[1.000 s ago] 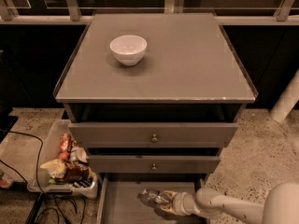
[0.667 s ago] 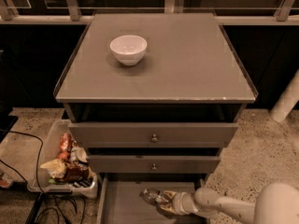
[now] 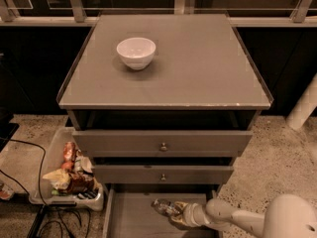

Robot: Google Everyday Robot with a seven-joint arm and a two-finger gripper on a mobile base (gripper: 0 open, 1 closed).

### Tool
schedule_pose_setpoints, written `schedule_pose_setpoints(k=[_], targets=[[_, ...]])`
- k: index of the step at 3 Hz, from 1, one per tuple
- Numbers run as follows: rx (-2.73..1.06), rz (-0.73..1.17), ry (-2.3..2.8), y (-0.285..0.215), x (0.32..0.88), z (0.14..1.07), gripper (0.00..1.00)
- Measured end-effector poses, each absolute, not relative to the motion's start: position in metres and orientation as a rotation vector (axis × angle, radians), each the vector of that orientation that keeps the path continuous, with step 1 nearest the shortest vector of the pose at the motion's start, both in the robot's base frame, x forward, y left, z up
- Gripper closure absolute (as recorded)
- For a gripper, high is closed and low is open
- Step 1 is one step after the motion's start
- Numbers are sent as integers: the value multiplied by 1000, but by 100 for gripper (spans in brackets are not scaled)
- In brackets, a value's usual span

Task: Place water bottle into bottom drawer

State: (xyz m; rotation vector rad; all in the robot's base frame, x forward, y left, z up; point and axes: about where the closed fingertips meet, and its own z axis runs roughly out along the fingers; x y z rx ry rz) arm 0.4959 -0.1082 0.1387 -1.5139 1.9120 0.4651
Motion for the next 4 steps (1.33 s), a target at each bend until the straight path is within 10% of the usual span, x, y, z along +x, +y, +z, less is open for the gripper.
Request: schedule_pose_setpoints(k=[4], targets=[[-1514,465,1912,-108,496,139,0]])
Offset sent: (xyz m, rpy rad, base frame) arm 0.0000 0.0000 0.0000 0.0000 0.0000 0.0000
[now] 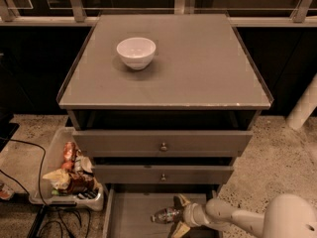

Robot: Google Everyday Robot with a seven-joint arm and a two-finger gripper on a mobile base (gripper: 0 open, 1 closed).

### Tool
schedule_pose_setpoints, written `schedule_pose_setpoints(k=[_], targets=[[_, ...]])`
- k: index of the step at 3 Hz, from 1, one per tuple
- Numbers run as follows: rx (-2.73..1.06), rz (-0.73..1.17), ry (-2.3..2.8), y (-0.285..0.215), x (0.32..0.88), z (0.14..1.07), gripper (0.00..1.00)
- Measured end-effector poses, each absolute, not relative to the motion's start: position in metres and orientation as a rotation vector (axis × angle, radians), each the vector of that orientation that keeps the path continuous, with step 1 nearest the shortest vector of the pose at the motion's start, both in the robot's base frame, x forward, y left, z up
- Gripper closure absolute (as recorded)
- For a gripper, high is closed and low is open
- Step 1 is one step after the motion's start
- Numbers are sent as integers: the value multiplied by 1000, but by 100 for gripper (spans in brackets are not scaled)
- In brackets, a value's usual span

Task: Place water bottle into bottom drawer

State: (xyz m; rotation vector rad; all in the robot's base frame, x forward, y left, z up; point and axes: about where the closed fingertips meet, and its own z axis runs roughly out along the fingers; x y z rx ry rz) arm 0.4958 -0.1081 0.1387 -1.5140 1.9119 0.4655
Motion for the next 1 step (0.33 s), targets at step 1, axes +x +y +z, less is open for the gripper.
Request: schedule_pose_setpoints(k=[1], targets=[[-1514,466,1912,-108,496,139,0]])
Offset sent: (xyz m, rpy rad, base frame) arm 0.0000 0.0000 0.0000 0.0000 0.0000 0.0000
